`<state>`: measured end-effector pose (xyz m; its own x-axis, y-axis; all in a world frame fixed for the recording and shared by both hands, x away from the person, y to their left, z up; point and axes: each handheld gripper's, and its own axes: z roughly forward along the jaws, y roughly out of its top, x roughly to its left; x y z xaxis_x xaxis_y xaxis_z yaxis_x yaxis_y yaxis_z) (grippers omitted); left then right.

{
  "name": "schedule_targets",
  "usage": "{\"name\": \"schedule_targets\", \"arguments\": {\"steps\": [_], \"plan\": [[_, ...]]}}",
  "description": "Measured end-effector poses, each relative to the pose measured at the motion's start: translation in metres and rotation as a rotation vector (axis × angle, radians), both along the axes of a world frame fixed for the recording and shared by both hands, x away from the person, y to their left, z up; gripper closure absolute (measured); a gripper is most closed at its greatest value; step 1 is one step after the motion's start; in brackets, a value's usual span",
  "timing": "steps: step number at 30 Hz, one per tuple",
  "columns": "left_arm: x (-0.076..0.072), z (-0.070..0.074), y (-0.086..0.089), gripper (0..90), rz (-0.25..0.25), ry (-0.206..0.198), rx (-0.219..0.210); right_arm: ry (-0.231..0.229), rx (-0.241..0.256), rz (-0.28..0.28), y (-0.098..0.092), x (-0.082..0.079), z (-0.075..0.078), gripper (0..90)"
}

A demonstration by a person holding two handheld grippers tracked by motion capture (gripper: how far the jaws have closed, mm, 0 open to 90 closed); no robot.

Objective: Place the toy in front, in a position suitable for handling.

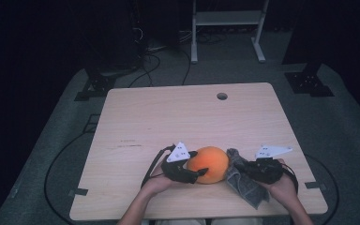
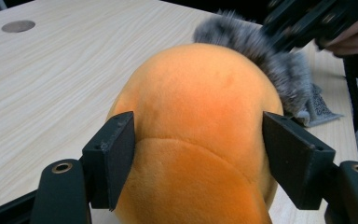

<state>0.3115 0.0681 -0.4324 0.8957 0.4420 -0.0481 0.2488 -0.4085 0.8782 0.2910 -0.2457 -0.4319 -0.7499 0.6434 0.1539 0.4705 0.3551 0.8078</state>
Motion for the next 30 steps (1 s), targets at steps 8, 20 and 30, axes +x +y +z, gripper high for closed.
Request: {"name": "schedule_targets", "arguments": {"steps": [8, 20, 30], "plan": [[0.002, -0.001, 0.007, 27.7, -0.001, 0.016, 0.003, 0.016, 0.007, 0.001, 0.008, 0.006, -0.007, 78.1], [-0.007, -0.001, -0.002, 25.7, -0.054, -0.027, 0.035, -0.024, 0.088, 0.033, 0.017, -0.002, 0.004, 77.7], [-0.009, 0.000, -0.006, 27.4, -0.064, -0.023, 0.051, -0.069, 0.099, 0.010, 0.006, -0.004, 0.022, 78.1]]}}
